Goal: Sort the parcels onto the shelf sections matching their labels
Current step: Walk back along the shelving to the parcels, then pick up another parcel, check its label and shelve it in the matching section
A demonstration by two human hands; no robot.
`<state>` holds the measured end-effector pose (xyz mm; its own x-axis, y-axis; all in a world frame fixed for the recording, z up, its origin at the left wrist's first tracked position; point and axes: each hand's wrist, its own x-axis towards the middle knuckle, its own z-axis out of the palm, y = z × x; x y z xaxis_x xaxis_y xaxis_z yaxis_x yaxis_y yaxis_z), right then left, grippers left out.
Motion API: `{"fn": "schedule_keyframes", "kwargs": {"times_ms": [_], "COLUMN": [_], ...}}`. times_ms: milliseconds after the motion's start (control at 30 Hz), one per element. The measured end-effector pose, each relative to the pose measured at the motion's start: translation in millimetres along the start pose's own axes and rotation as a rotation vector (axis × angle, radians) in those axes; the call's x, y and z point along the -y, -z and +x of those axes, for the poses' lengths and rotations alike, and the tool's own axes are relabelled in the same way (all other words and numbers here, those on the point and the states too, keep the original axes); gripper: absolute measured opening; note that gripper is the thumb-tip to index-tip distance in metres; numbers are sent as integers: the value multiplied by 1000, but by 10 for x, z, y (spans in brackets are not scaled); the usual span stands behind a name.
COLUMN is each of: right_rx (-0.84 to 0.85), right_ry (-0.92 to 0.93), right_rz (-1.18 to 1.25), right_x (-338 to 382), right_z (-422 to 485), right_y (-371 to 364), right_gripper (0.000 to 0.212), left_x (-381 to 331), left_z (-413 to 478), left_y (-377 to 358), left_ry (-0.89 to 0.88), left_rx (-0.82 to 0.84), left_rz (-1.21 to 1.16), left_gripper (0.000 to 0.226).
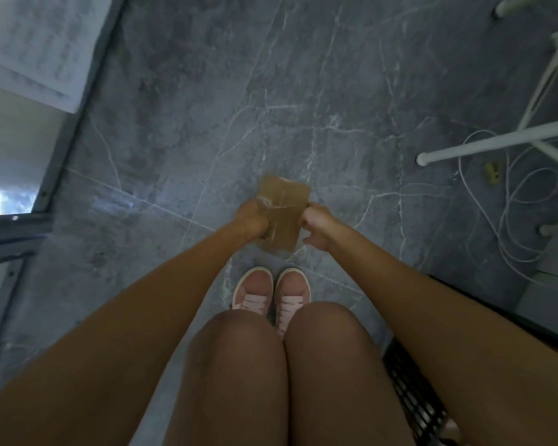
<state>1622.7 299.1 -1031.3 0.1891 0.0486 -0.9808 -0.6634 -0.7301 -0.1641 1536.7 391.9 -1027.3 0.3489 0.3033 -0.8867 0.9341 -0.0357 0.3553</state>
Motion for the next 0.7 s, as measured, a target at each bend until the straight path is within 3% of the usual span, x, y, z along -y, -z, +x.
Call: {"fn": "schedule_keyframes", "kwargs": {"times_ms": [100, 200, 400, 633, 700], "right_rx": [-25, -62, -99, -108, -95], "right_ry": [65, 101, 205, 302, 323], "right_rz": [111, 142, 215, 412, 453], "right_x": [251, 471, 834, 1151, 1269], "right_z": [-555, -1157, -2499, -3859, -4243], "right_y": [81, 120, 230, 333, 353], "right_gripper": [56, 58, 44, 55, 56], "left_x": [-172, -337, -846, -1577, -1740], "left_z": [-320, -685, -1773, -3133, -3441], "left_y": [200, 429, 986, 1631, 1839], "left_ry": [0, -10, -116, -151, -178], "left_rx": [-59, -85, -173, -234, -239], "left_rz": [-147, -201, -284, -543, -606], "left_gripper": [21, 29, 15, 34, 30]}}
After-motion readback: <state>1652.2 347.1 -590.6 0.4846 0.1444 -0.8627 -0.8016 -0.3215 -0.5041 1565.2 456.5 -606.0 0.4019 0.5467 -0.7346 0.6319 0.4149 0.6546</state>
